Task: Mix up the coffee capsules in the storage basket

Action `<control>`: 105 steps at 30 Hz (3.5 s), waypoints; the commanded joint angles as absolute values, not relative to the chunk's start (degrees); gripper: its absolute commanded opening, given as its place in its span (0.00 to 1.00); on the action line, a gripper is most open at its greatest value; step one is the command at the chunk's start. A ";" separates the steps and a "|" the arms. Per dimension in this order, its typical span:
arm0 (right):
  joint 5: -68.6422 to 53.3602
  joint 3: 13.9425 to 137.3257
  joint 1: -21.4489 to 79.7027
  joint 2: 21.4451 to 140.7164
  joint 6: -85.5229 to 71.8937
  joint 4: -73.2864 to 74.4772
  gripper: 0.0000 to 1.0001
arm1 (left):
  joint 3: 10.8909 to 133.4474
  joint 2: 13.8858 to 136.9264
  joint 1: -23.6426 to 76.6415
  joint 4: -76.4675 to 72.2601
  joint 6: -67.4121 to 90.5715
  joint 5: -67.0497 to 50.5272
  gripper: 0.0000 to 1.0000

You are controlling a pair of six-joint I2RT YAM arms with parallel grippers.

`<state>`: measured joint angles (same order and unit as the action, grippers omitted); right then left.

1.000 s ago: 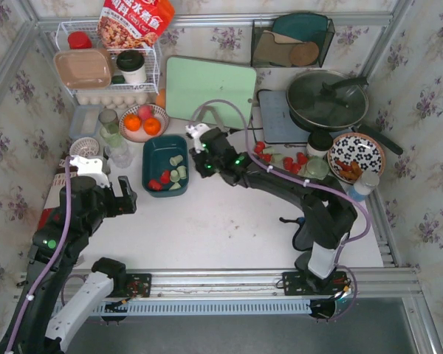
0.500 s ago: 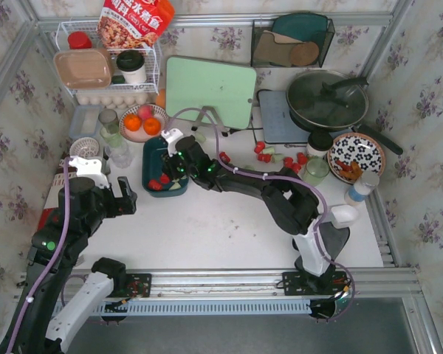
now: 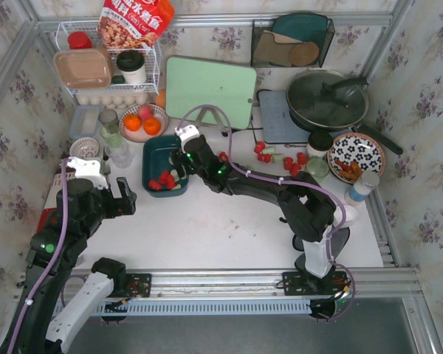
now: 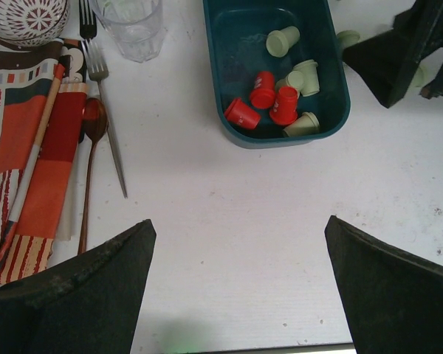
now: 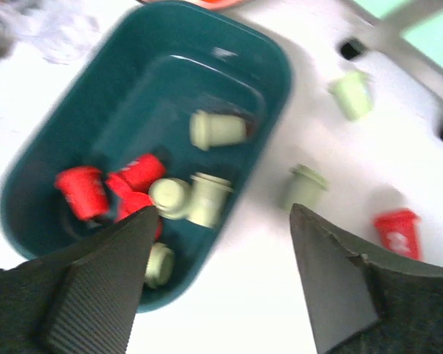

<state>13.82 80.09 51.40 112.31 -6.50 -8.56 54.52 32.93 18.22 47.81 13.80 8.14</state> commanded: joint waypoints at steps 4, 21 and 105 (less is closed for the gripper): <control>28.57 75.47 49.80 107.73 -4.19 -1.02 0.87 | 54.39 32.60 17.97 46.23 13.80 7.57 0.99; 18.00 74.43 42.04 115.32 -5.72 6.94 0.89 | 54.33 33.11 17.28 46.09 13.80 6.95 0.99; 29.66 58.71 35.89 105.37 -20.22 -4.28 0.62 | 54.05 32.26 15.42 45.63 13.62 4.39 0.99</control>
<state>31.51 58.87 36.49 104.55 -18.81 -1.37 54.13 32.14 15.44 47.40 13.82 4.71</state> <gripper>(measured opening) 0.635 0.992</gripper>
